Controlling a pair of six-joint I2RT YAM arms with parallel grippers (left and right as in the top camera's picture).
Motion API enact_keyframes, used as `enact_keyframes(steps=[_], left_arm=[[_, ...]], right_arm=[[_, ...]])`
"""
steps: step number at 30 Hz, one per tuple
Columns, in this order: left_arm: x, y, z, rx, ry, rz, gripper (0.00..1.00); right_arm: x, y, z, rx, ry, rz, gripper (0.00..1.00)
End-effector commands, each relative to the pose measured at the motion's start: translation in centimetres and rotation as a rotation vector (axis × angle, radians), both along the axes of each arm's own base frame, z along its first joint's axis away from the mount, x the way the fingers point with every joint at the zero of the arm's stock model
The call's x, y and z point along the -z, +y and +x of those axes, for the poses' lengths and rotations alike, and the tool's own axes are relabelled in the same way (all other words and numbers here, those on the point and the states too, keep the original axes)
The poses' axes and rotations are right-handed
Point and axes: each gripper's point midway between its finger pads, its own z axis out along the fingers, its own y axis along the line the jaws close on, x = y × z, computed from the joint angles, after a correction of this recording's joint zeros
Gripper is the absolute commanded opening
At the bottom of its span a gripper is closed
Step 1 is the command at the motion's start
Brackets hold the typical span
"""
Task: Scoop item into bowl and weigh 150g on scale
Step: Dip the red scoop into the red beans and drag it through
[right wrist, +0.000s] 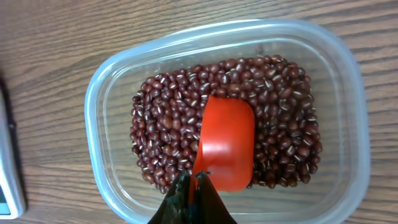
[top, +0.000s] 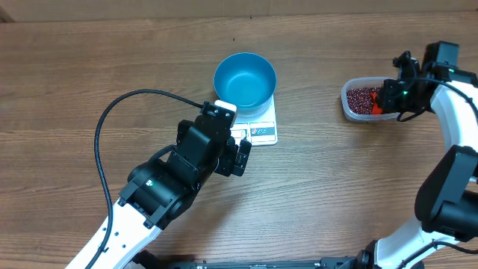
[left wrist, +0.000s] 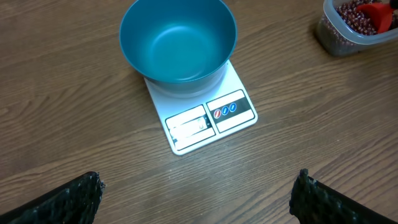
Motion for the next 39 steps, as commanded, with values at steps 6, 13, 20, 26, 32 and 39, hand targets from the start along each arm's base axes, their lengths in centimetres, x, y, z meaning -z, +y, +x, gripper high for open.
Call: enact_keyframes(steps=[6,13,20,26,32,39], left_arm=[[0.1,0.3,0.3,-0.025,0.000,-0.001,1.00],[0.1,0.3,0.3,-0.025,0.000,-0.001,1.00],[0.1,0.3,0.3,-0.024,0.000,0.000,0.99],[0.1,0.3,0.3,-0.024,0.000,0.000,1.00],[0.1,0.3,0.3,-0.024,0.000,0.000,1.00],[0.1,0.3,0.3,-0.024,0.000,0.000,1.00]], right_arm=[[2.0,0.9,-1.1,0.006,0.037,0.187,0.04],[2.7,1.7,-1.0,-0.004,0.049,0.245,0.04],[2.7,1.7,-1.0,-0.004,0.049,0.246,0.04],[2.7,1.7,-0.9,-0.003,0.046,0.244,0.04],[2.7,1.4,-0.9,0.003,0.044,0.245,0.04],[1.6,1.2,-1.0,-0.020,-0.010,0.346,0.04]])
